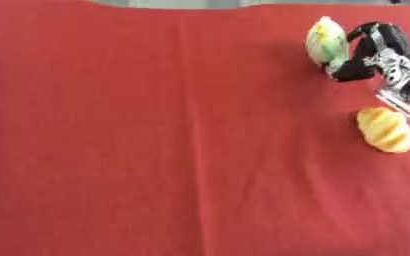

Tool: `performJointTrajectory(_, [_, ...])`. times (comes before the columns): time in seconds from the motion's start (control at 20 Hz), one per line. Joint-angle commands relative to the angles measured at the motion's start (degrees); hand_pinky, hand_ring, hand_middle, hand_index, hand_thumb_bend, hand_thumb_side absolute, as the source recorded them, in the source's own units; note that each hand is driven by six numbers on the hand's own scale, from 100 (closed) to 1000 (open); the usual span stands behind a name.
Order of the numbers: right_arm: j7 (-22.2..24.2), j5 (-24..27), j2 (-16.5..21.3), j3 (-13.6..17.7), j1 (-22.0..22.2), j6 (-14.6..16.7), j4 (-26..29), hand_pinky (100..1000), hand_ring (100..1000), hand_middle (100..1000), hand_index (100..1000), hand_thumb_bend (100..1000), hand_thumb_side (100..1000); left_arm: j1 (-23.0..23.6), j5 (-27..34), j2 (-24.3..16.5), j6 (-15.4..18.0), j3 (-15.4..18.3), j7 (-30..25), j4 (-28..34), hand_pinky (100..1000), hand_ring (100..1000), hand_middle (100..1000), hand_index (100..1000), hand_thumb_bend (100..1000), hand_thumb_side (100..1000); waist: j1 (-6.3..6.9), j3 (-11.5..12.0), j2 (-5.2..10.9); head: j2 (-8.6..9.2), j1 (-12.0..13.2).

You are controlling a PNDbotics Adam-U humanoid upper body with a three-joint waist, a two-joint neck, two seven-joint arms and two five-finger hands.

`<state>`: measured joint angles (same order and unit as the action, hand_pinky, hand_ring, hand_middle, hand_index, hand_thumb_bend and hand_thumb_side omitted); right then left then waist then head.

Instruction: Pick up the objects with one hand, pass them to the other hand, and then place them into the box on the other side of the table.

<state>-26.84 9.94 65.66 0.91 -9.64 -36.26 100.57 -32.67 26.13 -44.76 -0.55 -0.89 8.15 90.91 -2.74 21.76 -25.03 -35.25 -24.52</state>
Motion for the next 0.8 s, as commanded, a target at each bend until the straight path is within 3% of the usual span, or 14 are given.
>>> performJointTrajectory(0.05, [-2.24, 1.75, 2.62, 0.79, -0.11, 0.21, 2.08, 736, 526, 335, 436, 343, 100, -0.14, -0.05, -1.96, 0.01, 0.70, -0.15, 0.82, 908, 766, 633, 689, 100, 580, -0.02, -0.34, 1.91, -0.63, 0.46])
performJointTrajectory(0.1, [-2.13, 1.84, 2.91, 0.83, -0.05, 0.24, 2.79, 735, 525, 336, 438, 234, 100, 0.00, -0.06, -2.05, 0.04, 0.72, -0.18, 0.82, 908, 766, 632, 689, 100, 620, 0.03, -0.54, 2.15, -0.80, 0.56])
performJointTrajectory(0.15, [-1.95, 1.77, 3.26, 0.90, -0.03, 0.30, 3.68, 735, 524, 336, 439, 340, 100, 0.18, -0.07, -2.17, 0.07, 0.75, -0.20, 0.78, 907, 765, 632, 689, 100, 577, 0.11, -0.82, 2.48, -1.05, 0.72])
performJointTrajectory(0.55, [-0.52, 1.32, 6.09, 0.93, -1.03, -0.73, 12.91, 735, 522, 334, 439, 331, 100, 0.71, 0.03, -3.16, 0.26, 0.62, -0.73, 0.76, 906, 765, 629, 687, 100, 560, 1.14, -2.81, 4.97, -2.56, 1.83])
performJointTrajectory(0.8, [2.28, 0.69, 5.94, -1.69, -4.75, 3.16, 13.99, 744, 529, 333, 443, 325, 100, -0.65, -0.22, -4.12, 0.48, 0.45, -1.23, 0.41, 903, 767, 633, 690, 100, 548, 2.02, -3.47, 6.43, -3.40, 2.17])
